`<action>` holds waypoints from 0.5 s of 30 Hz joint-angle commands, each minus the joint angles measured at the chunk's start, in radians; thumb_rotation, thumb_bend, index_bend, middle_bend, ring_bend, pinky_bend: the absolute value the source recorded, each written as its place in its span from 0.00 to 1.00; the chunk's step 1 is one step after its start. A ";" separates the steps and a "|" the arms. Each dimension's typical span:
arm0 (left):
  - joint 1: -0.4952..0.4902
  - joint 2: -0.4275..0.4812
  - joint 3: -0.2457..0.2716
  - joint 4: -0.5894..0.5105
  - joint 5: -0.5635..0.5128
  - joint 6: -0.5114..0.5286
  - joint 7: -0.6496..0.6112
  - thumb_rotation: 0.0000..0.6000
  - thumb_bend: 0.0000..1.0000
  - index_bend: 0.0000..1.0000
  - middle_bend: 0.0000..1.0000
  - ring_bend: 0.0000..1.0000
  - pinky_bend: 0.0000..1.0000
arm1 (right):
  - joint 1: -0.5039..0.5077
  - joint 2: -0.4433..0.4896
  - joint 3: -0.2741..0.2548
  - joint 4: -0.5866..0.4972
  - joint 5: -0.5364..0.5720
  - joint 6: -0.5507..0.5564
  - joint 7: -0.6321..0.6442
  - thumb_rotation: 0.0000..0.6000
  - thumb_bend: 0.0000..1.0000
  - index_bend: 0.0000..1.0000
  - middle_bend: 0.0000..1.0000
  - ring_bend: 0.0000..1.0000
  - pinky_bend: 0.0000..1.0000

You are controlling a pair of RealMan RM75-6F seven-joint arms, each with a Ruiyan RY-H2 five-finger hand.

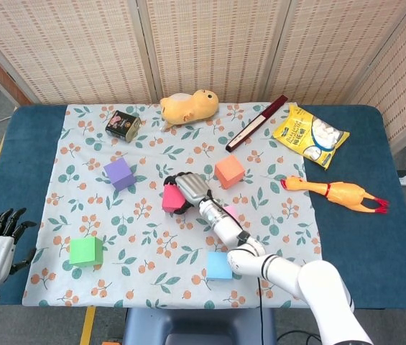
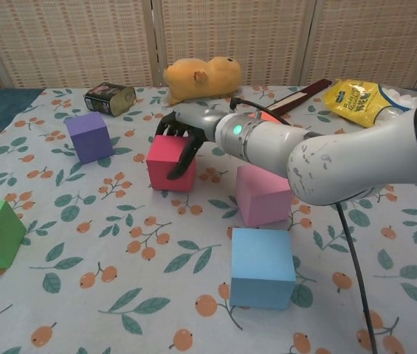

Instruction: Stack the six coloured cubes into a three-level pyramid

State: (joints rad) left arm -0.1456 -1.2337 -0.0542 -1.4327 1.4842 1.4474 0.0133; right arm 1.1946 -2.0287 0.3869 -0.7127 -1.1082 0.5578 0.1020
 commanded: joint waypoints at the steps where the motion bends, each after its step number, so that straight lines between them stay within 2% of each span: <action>1: 0.001 0.000 0.001 0.000 -0.002 -0.001 0.000 1.00 0.33 0.30 0.10 0.05 0.11 | 0.027 -0.024 0.012 0.039 0.013 -0.028 0.004 1.00 0.00 0.29 0.32 0.21 0.24; 4: 0.003 0.000 0.001 0.000 -0.003 0.001 -0.002 1.00 0.33 0.30 0.10 0.05 0.11 | 0.044 -0.030 0.013 0.060 0.024 -0.063 -0.006 1.00 0.00 0.16 0.31 0.16 0.21; 6: 0.002 0.000 0.000 0.002 -0.001 0.001 -0.004 1.00 0.33 0.30 0.10 0.05 0.11 | 0.047 -0.027 0.011 0.057 0.029 -0.077 -0.013 1.00 0.00 0.04 0.25 0.11 0.16; 7: 0.000 0.001 0.000 0.002 0.000 0.000 -0.005 1.00 0.33 0.30 0.10 0.05 0.11 | 0.046 -0.023 0.010 0.050 0.030 -0.078 -0.014 1.00 0.00 0.00 0.18 0.07 0.13; 10: -0.010 0.005 -0.004 0.003 0.011 -0.001 -0.005 1.00 0.33 0.30 0.10 0.05 0.11 | 0.034 -0.001 0.006 0.012 0.027 -0.069 -0.018 1.00 0.00 0.00 0.06 0.00 0.06; 13: -0.028 0.016 -0.011 -0.002 0.026 -0.008 -0.010 1.00 0.33 0.30 0.10 0.05 0.11 | 0.009 0.047 0.002 -0.066 0.019 -0.040 -0.025 1.00 0.00 0.00 0.03 0.00 0.05; 15: -0.048 0.029 -0.018 -0.006 0.036 -0.023 -0.022 1.00 0.33 0.29 0.10 0.05 0.11 | -0.023 0.110 0.001 -0.160 0.007 0.003 -0.034 1.00 0.00 0.00 0.02 0.00 0.04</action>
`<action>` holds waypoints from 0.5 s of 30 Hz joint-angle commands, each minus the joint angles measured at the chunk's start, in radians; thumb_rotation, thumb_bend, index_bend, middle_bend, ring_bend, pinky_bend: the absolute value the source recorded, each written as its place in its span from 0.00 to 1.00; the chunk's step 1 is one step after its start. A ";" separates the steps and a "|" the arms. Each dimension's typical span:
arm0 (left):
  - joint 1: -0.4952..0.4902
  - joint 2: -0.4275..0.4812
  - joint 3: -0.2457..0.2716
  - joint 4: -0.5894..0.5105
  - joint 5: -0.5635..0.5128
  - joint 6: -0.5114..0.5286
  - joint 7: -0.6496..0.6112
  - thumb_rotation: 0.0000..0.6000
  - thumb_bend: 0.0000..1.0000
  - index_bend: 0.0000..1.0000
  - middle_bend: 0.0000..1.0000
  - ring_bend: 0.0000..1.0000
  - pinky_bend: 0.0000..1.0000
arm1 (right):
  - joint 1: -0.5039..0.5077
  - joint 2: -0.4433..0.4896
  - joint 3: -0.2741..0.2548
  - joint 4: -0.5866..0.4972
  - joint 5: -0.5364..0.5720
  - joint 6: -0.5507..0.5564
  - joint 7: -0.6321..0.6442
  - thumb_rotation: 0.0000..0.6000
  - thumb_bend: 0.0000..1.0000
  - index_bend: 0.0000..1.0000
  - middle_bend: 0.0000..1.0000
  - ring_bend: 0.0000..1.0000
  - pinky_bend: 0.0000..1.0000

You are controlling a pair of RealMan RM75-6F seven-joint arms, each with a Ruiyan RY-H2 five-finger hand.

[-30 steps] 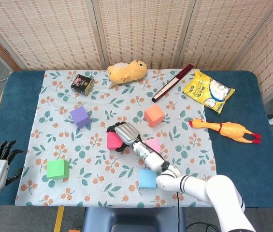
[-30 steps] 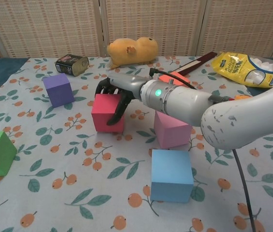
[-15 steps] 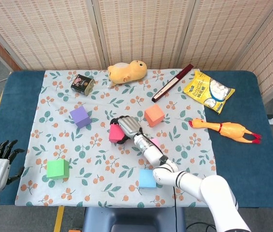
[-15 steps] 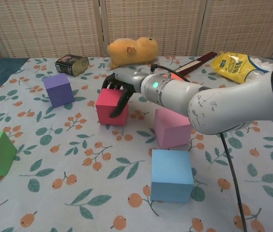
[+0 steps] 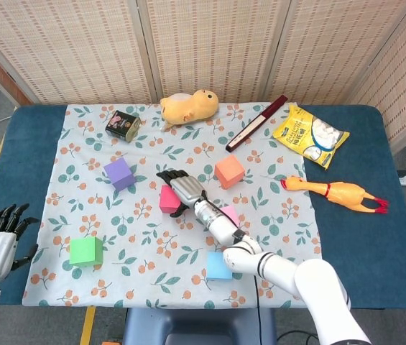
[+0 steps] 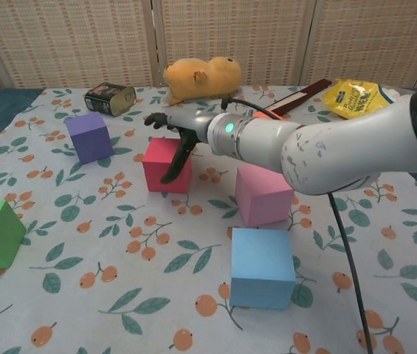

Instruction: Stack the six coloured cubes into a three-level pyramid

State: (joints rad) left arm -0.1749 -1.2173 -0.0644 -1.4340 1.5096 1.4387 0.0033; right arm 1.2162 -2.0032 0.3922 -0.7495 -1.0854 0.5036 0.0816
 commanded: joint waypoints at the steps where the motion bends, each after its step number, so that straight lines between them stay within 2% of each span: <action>1: -0.030 0.018 -0.013 -0.004 0.013 -0.024 -0.023 1.00 0.33 0.29 0.10 0.05 0.11 | -0.063 0.119 -0.005 -0.173 -0.022 0.082 -0.020 1.00 0.00 0.00 0.02 0.00 0.04; 6: -0.126 0.051 -0.065 -0.001 -0.004 -0.131 -0.151 1.00 0.33 0.29 0.10 0.05 0.11 | -0.209 0.390 -0.032 -0.542 -0.055 0.234 -0.097 1.00 0.00 0.00 0.02 0.00 0.04; 9: -0.200 0.071 -0.099 -0.007 -0.031 -0.233 -0.232 1.00 0.33 0.30 0.10 0.05 0.11 | -0.312 0.570 -0.063 -0.760 -0.064 0.316 -0.145 1.00 0.00 0.00 0.02 0.00 0.04; 12: -0.286 0.078 -0.130 -0.008 -0.058 -0.350 -0.277 1.00 0.32 0.30 0.09 0.05 0.13 | -0.411 0.721 -0.097 -0.923 -0.080 0.390 -0.153 1.00 0.00 0.00 0.02 0.00 0.04; 15: -0.337 0.067 -0.149 0.008 -0.085 -0.418 -0.276 1.00 0.32 0.29 0.09 0.05 0.14 | -0.464 0.792 -0.119 -0.989 -0.103 0.429 -0.141 1.00 0.00 0.00 0.02 0.00 0.04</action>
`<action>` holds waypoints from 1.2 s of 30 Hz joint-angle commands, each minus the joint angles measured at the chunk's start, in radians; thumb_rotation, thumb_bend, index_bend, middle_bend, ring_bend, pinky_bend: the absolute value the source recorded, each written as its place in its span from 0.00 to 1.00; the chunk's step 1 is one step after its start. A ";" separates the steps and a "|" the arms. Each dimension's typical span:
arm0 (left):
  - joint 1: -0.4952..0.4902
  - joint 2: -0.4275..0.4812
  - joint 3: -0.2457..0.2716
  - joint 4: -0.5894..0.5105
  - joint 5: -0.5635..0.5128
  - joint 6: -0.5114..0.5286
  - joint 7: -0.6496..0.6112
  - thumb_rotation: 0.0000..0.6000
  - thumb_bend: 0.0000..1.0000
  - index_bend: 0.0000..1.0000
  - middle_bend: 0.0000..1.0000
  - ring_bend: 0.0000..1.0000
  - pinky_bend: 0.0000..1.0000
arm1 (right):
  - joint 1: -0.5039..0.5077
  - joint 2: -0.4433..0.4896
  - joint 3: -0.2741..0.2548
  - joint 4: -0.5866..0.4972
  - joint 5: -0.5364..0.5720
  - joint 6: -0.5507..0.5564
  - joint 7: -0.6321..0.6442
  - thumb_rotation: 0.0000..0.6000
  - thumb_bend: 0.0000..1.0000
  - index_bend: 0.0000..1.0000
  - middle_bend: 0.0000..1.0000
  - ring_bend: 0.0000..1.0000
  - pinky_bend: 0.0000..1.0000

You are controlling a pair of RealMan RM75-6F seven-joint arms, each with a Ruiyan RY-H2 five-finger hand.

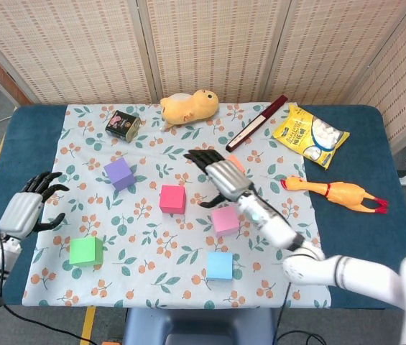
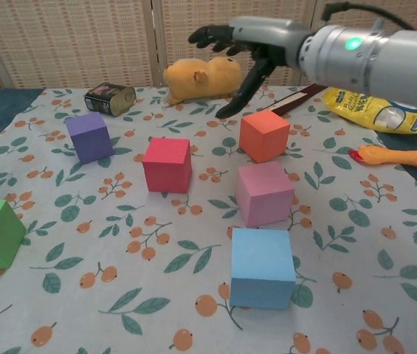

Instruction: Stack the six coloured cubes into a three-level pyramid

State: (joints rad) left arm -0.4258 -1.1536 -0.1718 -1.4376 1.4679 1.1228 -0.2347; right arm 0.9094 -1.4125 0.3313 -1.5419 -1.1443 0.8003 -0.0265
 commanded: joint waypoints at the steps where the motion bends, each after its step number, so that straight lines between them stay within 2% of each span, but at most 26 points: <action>1: -0.093 0.001 -0.044 0.015 -0.048 -0.112 -0.036 1.00 0.32 0.29 0.09 0.05 0.14 | -0.165 0.211 -0.062 -0.204 -0.047 0.137 -0.031 1.00 0.00 0.00 0.02 0.00 0.04; 4: -0.165 -0.028 -0.072 0.049 -0.101 -0.206 -0.017 1.00 0.32 0.26 0.07 0.05 0.14 | -0.235 0.282 -0.097 -0.253 -0.082 0.192 -0.008 1.00 0.00 0.00 0.01 0.00 0.04; 6: -0.278 -0.086 -0.114 0.107 -0.205 -0.388 -0.033 1.00 0.33 0.23 0.04 0.03 0.14 | -0.343 0.359 -0.155 -0.294 -0.143 0.288 0.039 1.00 0.00 0.00 0.01 0.00 0.04; 7: -0.305 -0.100 -0.120 0.129 -0.234 -0.431 -0.028 1.00 0.33 0.20 0.02 0.02 0.14 | -0.366 0.375 -0.169 -0.299 -0.170 0.309 0.061 1.00 0.00 0.00 0.01 0.00 0.04; 14: -0.439 -0.232 -0.116 0.327 -0.428 -0.611 0.073 1.00 0.33 0.08 0.00 0.00 0.11 | -0.472 0.426 -0.226 -0.295 -0.295 0.424 0.169 1.00 0.00 0.00 0.01 0.00 0.04; 19: -0.489 -0.289 -0.098 0.417 -0.522 -0.652 0.139 1.00 0.33 0.08 0.00 0.00 0.11 | -0.497 0.432 -0.239 -0.293 -0.337 0.453 0.187 1.00 0.00 0.00 0.01 0.00 0.04; 25: -0.504 -0.295 -0.077 0.409 -0.593 -0.664 0.175 1.00 0.33 0.08 0.00 0.00 0.11 | -0.510 0.421 -0.246 -0.280 -0.367 0.463 0.208 1.00 0.00 0.00 0.01 0.00 0.04; 31: -0.530 -0.337 -0.052 0.454 -0.673 -0.682 0.212 1.00 0.32 0.07 0.00 0.00 0.11 | -0.514 0.410 -0.249 -0.265 -0.372 0.457 0.223 1.00 0.00 0.00 0.01 0.00 0.04; 36: -0.547 -0.378 -0.035 0.510 -0.709 -0.662 0.250 1.00 0.32 0.11 0.00 0.00 0.14 | -0.517 0.407 -0.249 -0.257 -0.366 0.447 0.231 1.00 0.00 0.00 0.01 0.00 0.04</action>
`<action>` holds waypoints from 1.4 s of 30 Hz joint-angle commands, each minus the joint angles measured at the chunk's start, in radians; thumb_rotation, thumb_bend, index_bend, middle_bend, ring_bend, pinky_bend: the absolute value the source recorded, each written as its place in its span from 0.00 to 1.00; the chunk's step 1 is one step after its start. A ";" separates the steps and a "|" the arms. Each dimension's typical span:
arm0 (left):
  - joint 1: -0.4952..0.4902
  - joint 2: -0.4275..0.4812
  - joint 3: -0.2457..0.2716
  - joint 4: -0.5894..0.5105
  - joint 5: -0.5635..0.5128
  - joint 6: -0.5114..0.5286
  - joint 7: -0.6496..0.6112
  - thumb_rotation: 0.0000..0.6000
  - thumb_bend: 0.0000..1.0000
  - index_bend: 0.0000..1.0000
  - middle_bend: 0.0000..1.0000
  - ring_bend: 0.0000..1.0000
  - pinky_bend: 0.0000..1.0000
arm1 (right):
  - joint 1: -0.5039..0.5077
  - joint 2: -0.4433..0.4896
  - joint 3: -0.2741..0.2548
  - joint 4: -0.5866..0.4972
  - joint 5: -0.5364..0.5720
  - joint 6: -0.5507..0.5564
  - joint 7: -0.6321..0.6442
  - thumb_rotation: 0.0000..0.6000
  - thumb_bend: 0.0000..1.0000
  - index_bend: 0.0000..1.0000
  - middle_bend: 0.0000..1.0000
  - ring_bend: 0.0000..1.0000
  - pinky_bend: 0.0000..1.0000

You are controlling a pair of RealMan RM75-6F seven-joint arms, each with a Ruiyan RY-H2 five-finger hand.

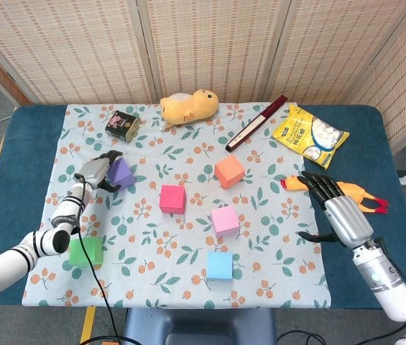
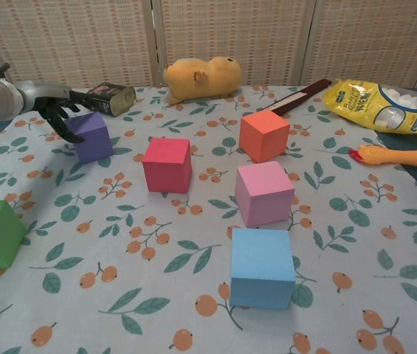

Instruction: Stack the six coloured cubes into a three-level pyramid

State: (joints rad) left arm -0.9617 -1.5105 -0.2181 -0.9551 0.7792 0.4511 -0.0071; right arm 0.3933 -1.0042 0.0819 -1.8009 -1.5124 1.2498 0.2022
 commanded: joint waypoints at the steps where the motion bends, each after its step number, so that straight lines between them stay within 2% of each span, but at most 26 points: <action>1: -0.014 -0.028 0.015 0.037 -0.028 0.010 0.030 1.00 0.32 0.12 0.00 0.00 0.15 | -0.002 -0.002 0.000 0.003 0.002 -0.004 0.004 1.00 0.00 0.00 0.01 0.00 0.04; 5: -0.026 -0.056 0.030 0.085 -0.063 -0.005 0.058 1.00 0.32 0.18 0.01 0.02 0.21 | -0.005 -0.005 -0.002 0.010 0.001 -0.008 0.012 1.00 0.00 0.00 0.01 0.00 0.04; 7: -0.029 -0.075 0.035 0.116 -0.078 0.003 0.072 1.00 0.31 0.24 0.07 0.10 0.27 | -0.007 -0.006 -0.003 0.014 0.002 -0.010 0.016 1.00 0.00 0.00 0.01 0.00 0.04; 10: -0.022 -0.087 0.030 0.134 -0.075 0.027 0.074 1.00 0.31 0.35 0.21 0.25 0.42 | -0.012 -0.006 -0.004 0.017 -0.001 -0.007 0.022 1.00 0.00 0.00 0.01 0.00 0.04; 13: 0.004 -0.054 0.021 0.091 -0.015 0.056 0.044 1.00 0.31 0.43 0.30 0.34 0.49 | -0.019 -0.005 -0.004 0.021 -0.004 0.002 0.031 1.00 0.00 0.00 0.01 0.00 0.04; 17: 0.057 0.023 0.017 -0.030 0.130 0.123 -0.030 1.00 0.32 0.46 0.37 0.39 0.49 | -0.029 -0.003 -0.008 0.027 -0.011 0.012 0.046 1.00 0.00 0.00 0.01 0.00 0.04; 22: 0.104 0.100 0.042 -0.152 0.356 0.183 -0.148 1.00 0.31 0.46 0.36 0.36 0.44 | -0.038 -0.002 -0.012 0.030 -0.022 0.020 0.057 1.00 0.00 0.00 0.01 0.00 0.04; 25: 0.110 0.105 0.077 -0.162 0.490 0.216 -0.211 1.00 0.31 0.45 0.33 0.33 0.40 | -0.042 0.002 -0.016 0.025 -0.031 0.022 0.057 1.00 0.00 0.00 0.01 0.00 0.04; 29: 0.107 0.086 0.104 -0.146 0.592 0.247 -0.295 1.00 0.31 0.43 0.31 0.30 0.38 | -0.047 0.003 -0.020 0.019 -0.033 0.021 0.052 1.00 0.00 0.00 0.01 0.00 0.04; 35: 0.098 0.060 0.137 -0.110 0.690 0.299 -0.372 1.00 0.31 0.40 0.26 0.27 0.35 | -0.054 0.008 -0.022 0.011 -0.036 0.025 0.048 1.00 0.00 0.00 0.01 0.00 0.04; 42: 0.072 0.017 0.150 -0.053 0.721 0.299 -0.390 1.00 0.31 0.38 0.23 0.25 0.33 | -0.062 0.009 -0.026 0.009 -0.036 0.026 0.049 1.00 0.00 0.00 0.01 0.00 0.04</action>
State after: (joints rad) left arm -0.8833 -1.4851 -0.0705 -1.0174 1.4972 0.7528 -0.3992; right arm 0.3314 -0.9956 0.0559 -1.7914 -1.5489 1.2761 0.2512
